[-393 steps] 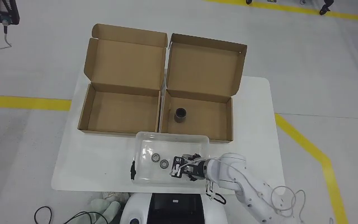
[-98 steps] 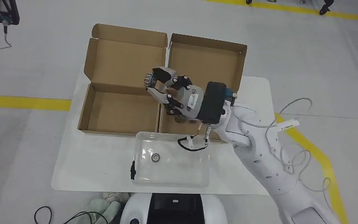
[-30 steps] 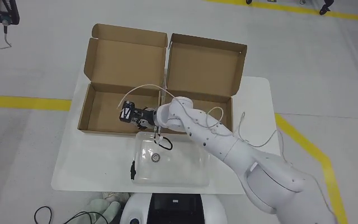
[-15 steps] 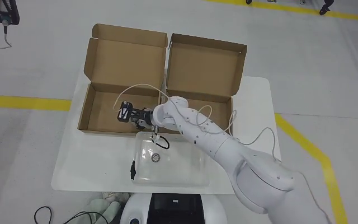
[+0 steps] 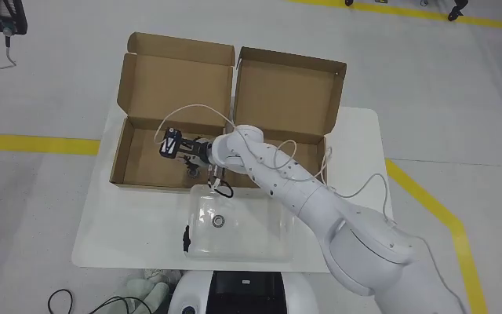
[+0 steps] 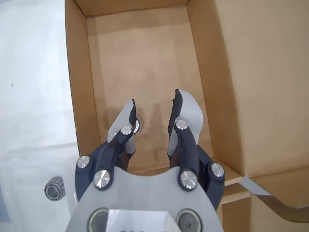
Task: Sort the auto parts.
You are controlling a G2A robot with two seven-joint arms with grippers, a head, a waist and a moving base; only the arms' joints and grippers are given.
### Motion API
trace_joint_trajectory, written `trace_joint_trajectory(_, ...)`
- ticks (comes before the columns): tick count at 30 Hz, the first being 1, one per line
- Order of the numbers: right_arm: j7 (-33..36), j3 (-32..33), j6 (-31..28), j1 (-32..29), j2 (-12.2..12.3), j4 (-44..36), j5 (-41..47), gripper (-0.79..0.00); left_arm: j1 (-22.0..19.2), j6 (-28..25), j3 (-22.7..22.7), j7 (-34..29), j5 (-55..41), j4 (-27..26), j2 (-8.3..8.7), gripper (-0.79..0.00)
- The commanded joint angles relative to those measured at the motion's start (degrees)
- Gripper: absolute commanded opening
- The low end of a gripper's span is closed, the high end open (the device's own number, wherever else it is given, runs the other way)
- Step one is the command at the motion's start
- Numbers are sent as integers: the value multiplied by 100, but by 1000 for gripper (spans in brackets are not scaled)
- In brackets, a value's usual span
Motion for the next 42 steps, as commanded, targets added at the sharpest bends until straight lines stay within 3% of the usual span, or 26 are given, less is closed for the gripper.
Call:
trace_joint_trajectory(1, -38, 107, -56, 35, 70, -263, -79, -508, 0, 0, 0, 0, 0, 0, 0, 0)
trace_joint_trajectory(7, 57, 538, -282, -227, 429, -1475, -296, -483, 0, 0, 0, 0, 0, 0, 0, 0)
trace_joint_trajectory(12, 707, 908, -628, -858, 819, -2742, -503, -483, 0, 0, 0, 0, 0, 0, 0, 0)
trace_joint_trajectory(21, 2215, 1842, -1010, -2713, 1585, -5353, -1000, -453, 0, 0, 0, 0, 0, 0, 0, 0)
trace_joint_trajectory(25, 2629, 2137, -1277, -3554, 1853, -6107, -1314, -502, 0, 0, 0, 0, 0, 0, 0, 0)
trace_joint_trajectory(33, 2556, 2511, -1668, -4696, 2208, -6597, -1921, -471, 0, 0, 0, 0, 0, 0, 0, 0)
trace_joint_trajectory(42, 2386, 2363, -1371, -4833, 2289, -6149, -2441, -486, 0, 0, 0, 0, 0, 0, 0, 0)
